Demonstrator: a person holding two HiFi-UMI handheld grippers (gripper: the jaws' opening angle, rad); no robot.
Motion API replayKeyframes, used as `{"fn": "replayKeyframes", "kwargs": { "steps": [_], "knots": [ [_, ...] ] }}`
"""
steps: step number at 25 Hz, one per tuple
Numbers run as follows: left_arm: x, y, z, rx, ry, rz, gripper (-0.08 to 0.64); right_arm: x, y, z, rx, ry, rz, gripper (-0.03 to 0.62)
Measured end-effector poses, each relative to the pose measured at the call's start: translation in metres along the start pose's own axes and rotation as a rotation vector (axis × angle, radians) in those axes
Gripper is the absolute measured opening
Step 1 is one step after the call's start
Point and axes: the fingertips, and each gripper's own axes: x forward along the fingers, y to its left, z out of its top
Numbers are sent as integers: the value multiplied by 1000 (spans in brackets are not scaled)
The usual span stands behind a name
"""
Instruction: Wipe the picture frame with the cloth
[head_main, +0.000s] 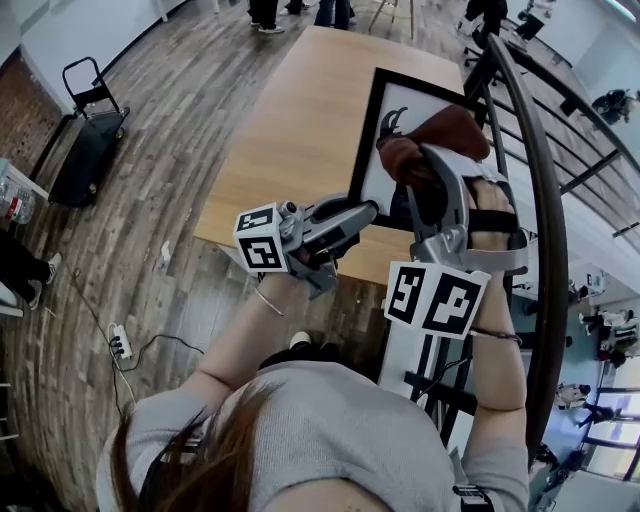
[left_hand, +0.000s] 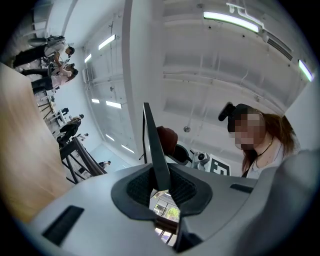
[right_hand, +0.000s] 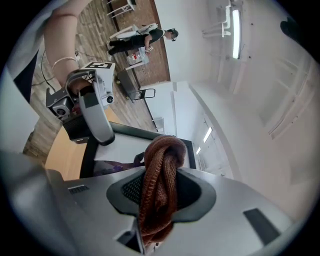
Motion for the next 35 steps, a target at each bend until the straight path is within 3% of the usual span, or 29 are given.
{"fn": "replayKeyframes", "kwargs": {
  "steps": [13,21,28,31,35],
  "knots": [
    [-4,19,27,-21,-57,23,61,-4,46,5,21,-17,131,133],
    [-1,26,29,-27,-70,21,61,-17,71,5,3,-34,197,133],
    [-2,34,32,-54,-100,24,61,-31,90,13,41,-67,284,133],
    [-5,41,32,-46,-91,43,61,-36,77,10,104,-87,240,133],
    [-13,53,21,-74,-78,72,61,-33,22,-21,187,-33,90,133]
  ]
}}
